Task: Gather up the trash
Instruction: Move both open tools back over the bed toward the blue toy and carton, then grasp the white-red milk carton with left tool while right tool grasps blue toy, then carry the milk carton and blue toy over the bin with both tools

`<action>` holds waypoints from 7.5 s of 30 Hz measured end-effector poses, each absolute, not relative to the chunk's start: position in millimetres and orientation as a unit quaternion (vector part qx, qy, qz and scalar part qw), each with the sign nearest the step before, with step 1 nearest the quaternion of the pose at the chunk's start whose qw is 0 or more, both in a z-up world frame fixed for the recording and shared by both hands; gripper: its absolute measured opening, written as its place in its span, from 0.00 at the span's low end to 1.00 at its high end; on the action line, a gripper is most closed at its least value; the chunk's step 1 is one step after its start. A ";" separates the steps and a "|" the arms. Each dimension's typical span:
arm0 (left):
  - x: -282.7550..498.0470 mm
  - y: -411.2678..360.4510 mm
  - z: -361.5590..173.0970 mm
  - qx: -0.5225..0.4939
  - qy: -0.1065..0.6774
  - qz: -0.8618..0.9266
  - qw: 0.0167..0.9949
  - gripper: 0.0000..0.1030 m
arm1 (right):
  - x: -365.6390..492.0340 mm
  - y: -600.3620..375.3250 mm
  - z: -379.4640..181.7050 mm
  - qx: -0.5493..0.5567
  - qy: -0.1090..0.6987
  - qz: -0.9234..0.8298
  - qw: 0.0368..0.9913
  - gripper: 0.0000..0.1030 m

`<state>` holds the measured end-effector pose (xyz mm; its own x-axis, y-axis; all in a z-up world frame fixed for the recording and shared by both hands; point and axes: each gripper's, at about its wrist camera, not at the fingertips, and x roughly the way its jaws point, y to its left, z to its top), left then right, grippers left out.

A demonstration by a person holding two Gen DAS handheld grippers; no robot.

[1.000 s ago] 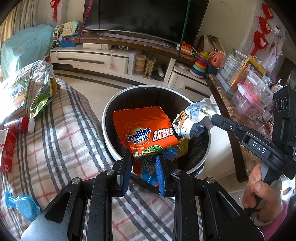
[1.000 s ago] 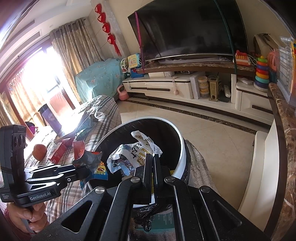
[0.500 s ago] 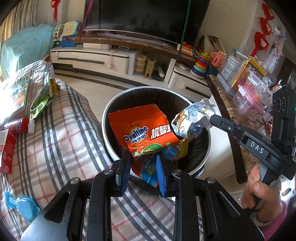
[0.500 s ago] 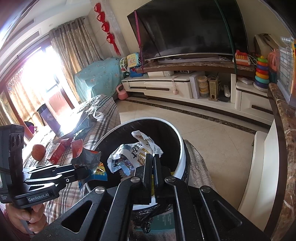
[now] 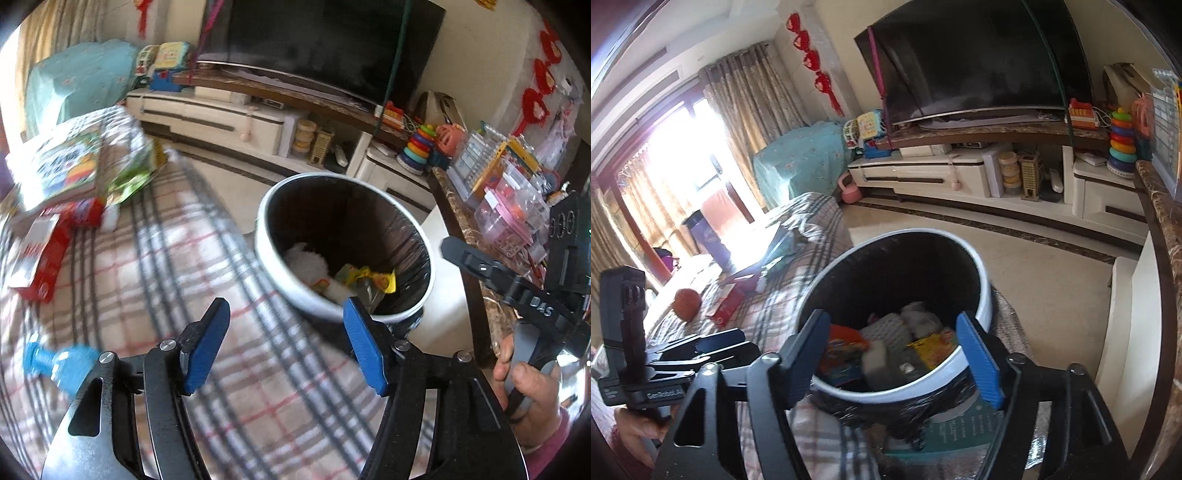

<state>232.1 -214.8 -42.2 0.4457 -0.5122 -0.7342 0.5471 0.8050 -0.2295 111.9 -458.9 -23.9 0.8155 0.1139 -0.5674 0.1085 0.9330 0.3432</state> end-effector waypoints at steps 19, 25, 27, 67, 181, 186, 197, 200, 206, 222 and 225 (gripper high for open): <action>206.6 -71.3 -61.3 -0.044 0.433 -0.210 0.875 0.63 | 100.5 -346.7 -32.6 0.135 0.326 0.107 0.930 0.93; 203.9 -37.0 -67.3 -0.062 0.438 -0.181 0.878 0.63 | 106.8 -316.0 -40.1 0.117 0.336 0.142 0.924 0.94; 204.4 -27.4 -67.5 -0.066 0.438 -0.174 0.879 0.63 | 109.7 -304.7 -41.9 0.109 0.339 0.154 0.922 0.94; 260.2 22.4 -69.2 -0.032 0.449 -0.139 0.882 0.66 | 217.3 -185.2 -77.6 -0.080 0.413 0.299 0.856 0.49; 200.2 -218.0 -24.0 0.096 0.384 -0.306 0.866 0.49 | 113.0 -424.1 -20.9 0.141 0.323 -0.001 0.936 0.48; 211.4 -231.8 -23.4 0.094 0.386 -0.310 0.864 0.49 | 121.4 -434.2 -22.6 0.144 0.326 -0.005 0.934 0.48; 229.6 -255.0 -27.9 0.105 0.392 -0.314 0.858 0.49 | 135.2 -450.3 -28.4 0.148 0.335 -0.012 0.930 0.48; 232.8 -261.1 -28.5 0.108 0.393 -0.315 0.857 0.49 | 138.2 -453.2 -28.9 0.148 0.336 -0.013 0.930 0.48; 235.2 -269.5 -30.9 0.115 0.396 -0.317 0.854 0.49 | 143.7 -458.7 -27.6 0.149 0.336 -0.014 0.930 0.48; 240.5 -278.4 -34.2 0.123 0.400 -0.316 0.852 0.49 | 154.4 -464.7 -27.1 0.153 0.342 -0.009 0.927 0.48; 242.1 -280.2 -34.4 0.124 0.401 -0.316 0.851 0.49 | 155.3 -465.2 -28.7 0.153 0.343 -0.009 0.927 0.48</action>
